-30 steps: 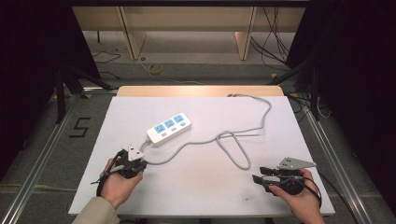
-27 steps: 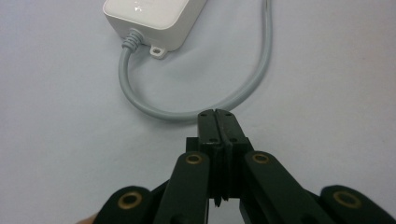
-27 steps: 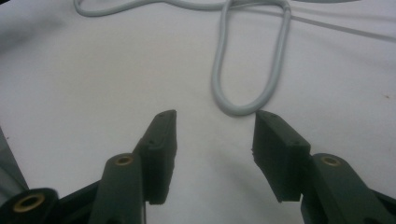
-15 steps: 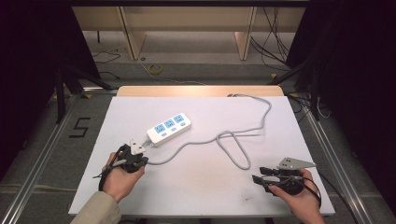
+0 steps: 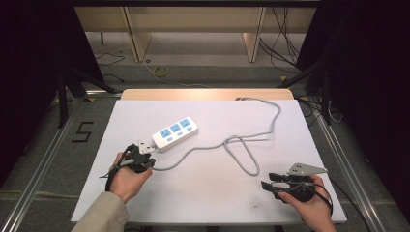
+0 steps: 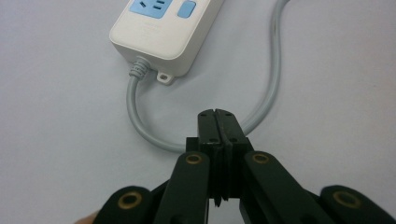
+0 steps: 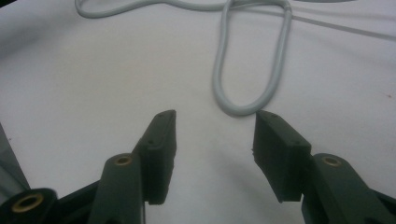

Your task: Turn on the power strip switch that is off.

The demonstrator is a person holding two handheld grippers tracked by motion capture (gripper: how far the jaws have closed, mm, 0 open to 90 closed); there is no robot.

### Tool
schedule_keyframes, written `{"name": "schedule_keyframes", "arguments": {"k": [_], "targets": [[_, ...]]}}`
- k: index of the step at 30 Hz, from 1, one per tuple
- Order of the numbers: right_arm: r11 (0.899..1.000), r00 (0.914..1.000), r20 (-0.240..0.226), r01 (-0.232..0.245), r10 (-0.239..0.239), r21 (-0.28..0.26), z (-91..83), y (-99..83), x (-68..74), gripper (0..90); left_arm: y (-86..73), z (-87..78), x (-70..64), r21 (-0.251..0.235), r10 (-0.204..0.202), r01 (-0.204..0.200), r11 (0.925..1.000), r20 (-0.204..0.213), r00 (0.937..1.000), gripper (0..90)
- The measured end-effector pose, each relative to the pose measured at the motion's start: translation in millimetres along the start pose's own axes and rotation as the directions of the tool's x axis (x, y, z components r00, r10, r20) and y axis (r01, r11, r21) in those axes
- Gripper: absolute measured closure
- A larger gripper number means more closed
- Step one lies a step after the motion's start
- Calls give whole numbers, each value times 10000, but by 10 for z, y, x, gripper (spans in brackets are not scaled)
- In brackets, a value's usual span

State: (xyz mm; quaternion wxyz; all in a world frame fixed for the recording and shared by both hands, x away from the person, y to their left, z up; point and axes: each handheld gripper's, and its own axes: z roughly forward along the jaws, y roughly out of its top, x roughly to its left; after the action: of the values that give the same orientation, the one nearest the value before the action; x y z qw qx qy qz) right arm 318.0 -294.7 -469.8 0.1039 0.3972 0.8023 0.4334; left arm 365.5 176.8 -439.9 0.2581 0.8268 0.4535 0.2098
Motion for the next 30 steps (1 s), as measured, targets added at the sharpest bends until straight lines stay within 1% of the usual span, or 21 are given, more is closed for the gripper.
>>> {"name": "schedule_keyframes", "arguments": {"k": [14, 19, 21, 22, 30], "targets": [[10000, 10000, -21, 23, -23, -26, 0, 1, 1, 499, 97, 50, 8, 118, 262, -262, 9996, -21, 9997, 897], [10000, 10000, -19, 19, -19, -19, -2, 2, 2, 499, 135, 60, 3, 152, 219, -219, 9996, -5, 9998, 898], [10000, 10000, -20, 15, -15, -18, -1, 2, 2, 500, 152, 60, 8, 191, 291, -291, 9994, -14, 9996, 898], [10000, 10000, -18, 18, -18, -16, -1, 2, 2, 499, 160, 64, 6, 170, 226, -226, 9996, -5, 9997, 898], [10000, 10000, -14, 10, -10, -13, -5, 2, 0, 499, 223, 92, 13, 268, 285, -284, 9992, -27, 9996, 897]]}}
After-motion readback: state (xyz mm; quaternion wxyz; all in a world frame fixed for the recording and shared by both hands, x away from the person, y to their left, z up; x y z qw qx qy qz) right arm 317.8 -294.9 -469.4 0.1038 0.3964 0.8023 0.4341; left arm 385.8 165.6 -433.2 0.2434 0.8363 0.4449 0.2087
